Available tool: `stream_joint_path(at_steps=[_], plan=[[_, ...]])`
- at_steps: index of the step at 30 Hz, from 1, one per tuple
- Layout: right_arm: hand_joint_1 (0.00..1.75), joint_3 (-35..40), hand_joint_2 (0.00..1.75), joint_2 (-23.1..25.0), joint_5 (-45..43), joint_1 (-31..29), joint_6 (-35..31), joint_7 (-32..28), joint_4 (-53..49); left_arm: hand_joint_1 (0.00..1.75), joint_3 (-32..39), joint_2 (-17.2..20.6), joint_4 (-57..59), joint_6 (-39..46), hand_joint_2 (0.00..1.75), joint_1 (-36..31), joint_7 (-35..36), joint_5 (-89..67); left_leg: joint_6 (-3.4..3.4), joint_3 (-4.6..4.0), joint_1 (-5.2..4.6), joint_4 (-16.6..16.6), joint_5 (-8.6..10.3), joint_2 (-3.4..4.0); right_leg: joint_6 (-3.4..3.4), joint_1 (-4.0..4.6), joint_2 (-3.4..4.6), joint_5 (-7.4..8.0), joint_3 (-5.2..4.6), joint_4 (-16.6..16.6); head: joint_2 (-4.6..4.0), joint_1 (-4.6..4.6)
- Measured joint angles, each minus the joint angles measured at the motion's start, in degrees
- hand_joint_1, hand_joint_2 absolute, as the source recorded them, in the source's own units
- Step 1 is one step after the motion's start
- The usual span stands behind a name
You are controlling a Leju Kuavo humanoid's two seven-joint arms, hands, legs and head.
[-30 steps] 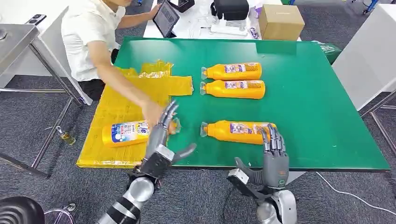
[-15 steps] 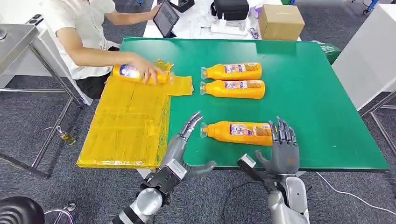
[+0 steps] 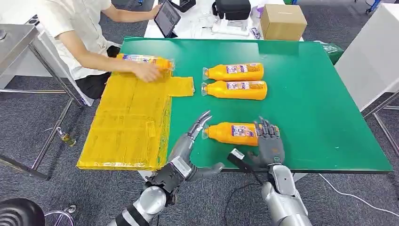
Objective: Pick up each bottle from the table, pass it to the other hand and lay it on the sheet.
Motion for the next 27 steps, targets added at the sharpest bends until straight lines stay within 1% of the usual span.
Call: stream_joint_path(at_steps=[5, 11, 15, 17, 24, 25, 26, 27], plan=[[0.00, 3.0, 1.75, -1.1, 2.7, -2.3, 0.0, 3.2, 3.0, 0.00, -0.7, 0.0, 0.0, -0.5, 1.75, -0.6, 0.0, 0.5, 0.00, 0.02, 0.00, 0.0, 0.00, 0.01, 0.00, 0.00, 0.00, 0.00, 0.01, 0.0, 0.00, 0.00], [0.00, 6.4, 1.75, -2.4, 4.3, -6.4, -0.1, 8.1, 9.9, 0.00, -0.9, 0.0, 0.0, -1.1, 1.75, -0.8, 0.3, 1.2, 0.00, 0.12, 0.00, 0.0, 0.02, 0.02, 0.00, 0.00, 0.01, 0.01, 0.09, 0.0, 0.00, 0.00], [0.00, 9.1, 1.75, -3.2, 7.3, -9.5, 1.3, 13.9, 13.9, 0.00, -0.9, 0.0, 0.0, -1.4, 1.75, -0.9, 0.3, 1.3, 0.01, 0.25, 0.00, 0.0, 0.02, 0.02, 0.00, 0.00, 0.01, 0.01, 0.21, 0.0, 0.00, 0.00], [0.00, 10.3, 1.75, -3.5, 8.0, -10.8, 2.5, 15.8, 15.1, 0.00, -0.9, 0.0, 0.0, -1.4, 1.75, -0.9, 0.3, 1.3, 0.01, 0.29, 0.00, 0.0, 0.02, 0.01, 0.00, -0.01, 0.01, 0.01, 0.25, 0.0, 0.00, 0.00], [0.02, 12.5, 1.75, -4.2, 8.4, -12.7, 3.1, 17.0, 17.5, 0.00, -0.9, 0.0, 0.0, -1.4, 1.75, -0.9, 0.4, 1.3, 0.02, 0.37, 0.00, 0.0, 0.03, 0.01, 0.01, 0.00, 0.01, 0.02, 0.32, 0.0, 0.00, 0.00], [0.61, 12.7, 1.75, -4.2, 8.4, -12.9, 3.4, 17.4, 17.7, 0.00, -0.9, 0.0, 0.0, -1.5, 1.75, -0.9, 0.3, 1.4, 0.02, 0.37, 0.00, 0.0, 0.03, 0.01, 0.01, 0.00, 0.01, 0.02, 0.32, 0.0, 0.00, -0.02], [1.43, 12.8, 1.75, -4.3, 8.2, -13.1, 3.9, 17.5, 18.0, 0.00, -0.9, 0.0, 0.0, -1.6, 1.75, -0.9, 0.4, 1.4, 0.02, 0.38, 0.00, 0.0, 0.03, 0.01, 0.01, 0.00, 0.01, 0.02, 0.34, 0.0, 0.00, 0.00], [1.64, 12.9, 1.75, -4.4, 7.7, -13.4, 4.9, 17.6, 18.2, 0.00, -0.9, 0.0, 0.0, -1.7, 1.75, -1.0, 0.4, 1.4, 0.02, 0.39, 0.00, 0.0, 0.03, 0.01, 0.01, 0.00, 0.01, 0.02, 0.35, 0.0, 0.00, -0.02]])
